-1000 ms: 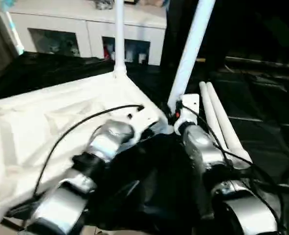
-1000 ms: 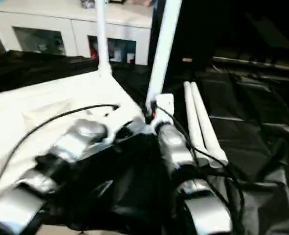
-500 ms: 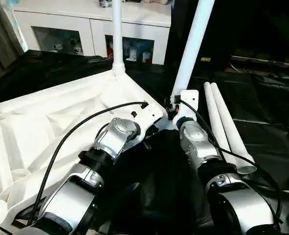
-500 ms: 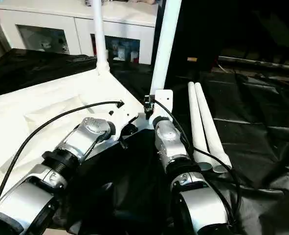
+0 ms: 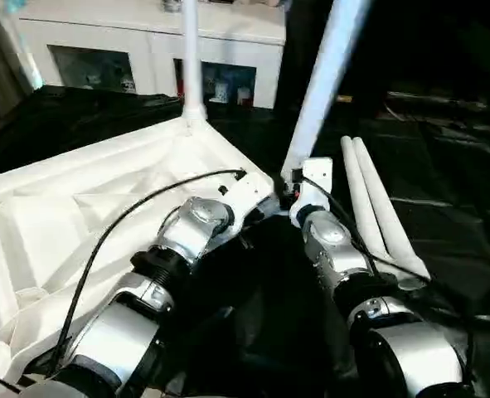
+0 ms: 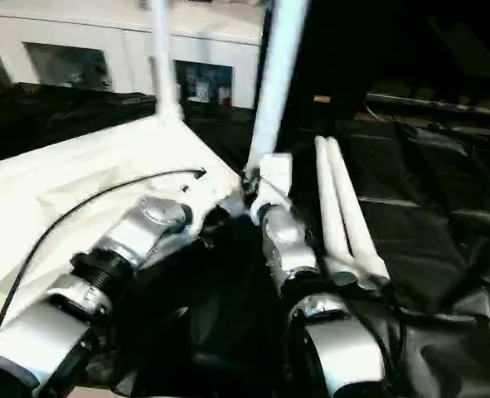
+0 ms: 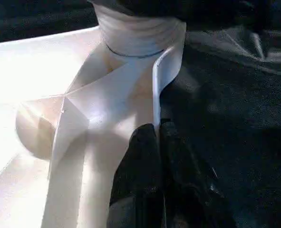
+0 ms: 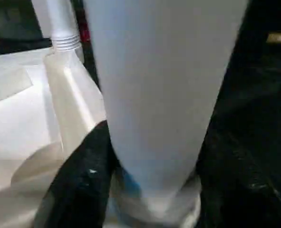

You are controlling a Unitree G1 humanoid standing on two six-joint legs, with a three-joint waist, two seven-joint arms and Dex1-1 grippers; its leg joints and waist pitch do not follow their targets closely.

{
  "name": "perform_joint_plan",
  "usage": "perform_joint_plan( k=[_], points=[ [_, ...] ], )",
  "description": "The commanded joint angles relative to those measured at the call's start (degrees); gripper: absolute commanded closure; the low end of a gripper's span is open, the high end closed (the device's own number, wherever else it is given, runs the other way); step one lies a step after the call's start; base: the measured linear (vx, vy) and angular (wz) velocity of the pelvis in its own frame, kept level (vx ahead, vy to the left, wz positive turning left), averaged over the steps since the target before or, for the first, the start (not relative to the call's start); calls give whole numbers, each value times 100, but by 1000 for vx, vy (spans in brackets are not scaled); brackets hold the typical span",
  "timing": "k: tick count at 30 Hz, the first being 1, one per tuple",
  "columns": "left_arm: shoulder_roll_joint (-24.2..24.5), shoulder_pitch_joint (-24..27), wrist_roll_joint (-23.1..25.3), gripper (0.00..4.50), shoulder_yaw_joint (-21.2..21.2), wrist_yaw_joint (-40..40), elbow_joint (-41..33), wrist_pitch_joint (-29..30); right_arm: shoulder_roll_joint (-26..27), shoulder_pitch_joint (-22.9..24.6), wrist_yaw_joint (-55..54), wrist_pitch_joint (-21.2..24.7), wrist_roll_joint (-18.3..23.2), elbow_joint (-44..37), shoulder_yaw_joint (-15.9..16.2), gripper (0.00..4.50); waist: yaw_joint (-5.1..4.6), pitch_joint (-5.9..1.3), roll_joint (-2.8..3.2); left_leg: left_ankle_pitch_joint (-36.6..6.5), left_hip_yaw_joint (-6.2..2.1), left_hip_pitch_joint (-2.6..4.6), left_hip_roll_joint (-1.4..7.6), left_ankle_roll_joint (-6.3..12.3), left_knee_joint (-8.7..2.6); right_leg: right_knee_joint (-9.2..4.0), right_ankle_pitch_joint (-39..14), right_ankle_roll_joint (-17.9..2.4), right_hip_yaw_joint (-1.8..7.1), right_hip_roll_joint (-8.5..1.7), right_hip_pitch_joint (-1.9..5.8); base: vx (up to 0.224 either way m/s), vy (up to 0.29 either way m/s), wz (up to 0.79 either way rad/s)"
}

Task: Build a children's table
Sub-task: Insert table leg to table base

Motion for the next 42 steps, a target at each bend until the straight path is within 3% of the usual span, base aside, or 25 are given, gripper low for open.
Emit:
perform_joint_plan(
  k=[1, 4, 8, 13, 20, 27, 32, 42],
  points=[
    [39, -108, 126, 450, 62, 258, 64, -19, 101, 154, 293, 199, 22, 276, 83, 155, -2, -280, 42, -1944, -91, 16, 235, 2, -423, -479, -2185, -775, 286, -522, 168, 0, 0, 0],
    [32, -113, 121, 450, 64, 249, 85, -37, 103, 146, 439, 151, 39, 217, 51, 121, -8, -302, 37, -1649, -81, -24, 232, 62, -408, -424, -1813, -893, 288, -517, 210, 0, 0, 0],
    [25, -132, 115, 450, 63, 245, 129, -68, 83, 136, 533, 81, 20, 182, 30, 88, 1, -337, 43, -1097, -42, -48, 223, 206, -347, -332, -935, -1155, 285, -498, 239, 0, 0, 0],
    [31, -129, 131, 450, 67, 226, 124, -77, 60, 144, 564, -10, 1, 132, -8, 44, 11, -377, 61, -562, -23, -46, 237, 413, -285, -207, 88, -1482, 273, -485, 268, 0, 0, 0],
    [34, -124, 146, 450, 56, 218, 122, -94, 10, 154, 445, -139, -86, 112, -19, 4, 22, -354, 52, -857, -7, -13, 241, 363, -295, -260, -364, -1454, 282, -504, 260, 0, 0, 0],
    [48, -103, 155, 450, 44, 188, 107, -118, -10, 178, 474, -206, -125, 96, -10, 4, 48, -376, 54, -584, -4, -22, 230, 428, -266, -198, 51, -1500, 278, -491, 282, 0, 0, 0],
    [89, -68, 163, 450, 7, 80, 82, -191, 26, 227, 541, -272, -159, 57, 37, 4, 49, -378, 57, -655, -4, -12, 235, 448, -265, -203, 17, -1522, 277, -492, 279, 0, 0, 0],
    [507, 262, 139, 450, -242, -831, -247, -949, 36, 242, 663, -396, -196, -69, 90, 4, 61, -374, 64, -832, -8, 7, 255, 343, -278, -210, -189, -1491, 282, -505, 265, 0, 0, 0]
  ],
)
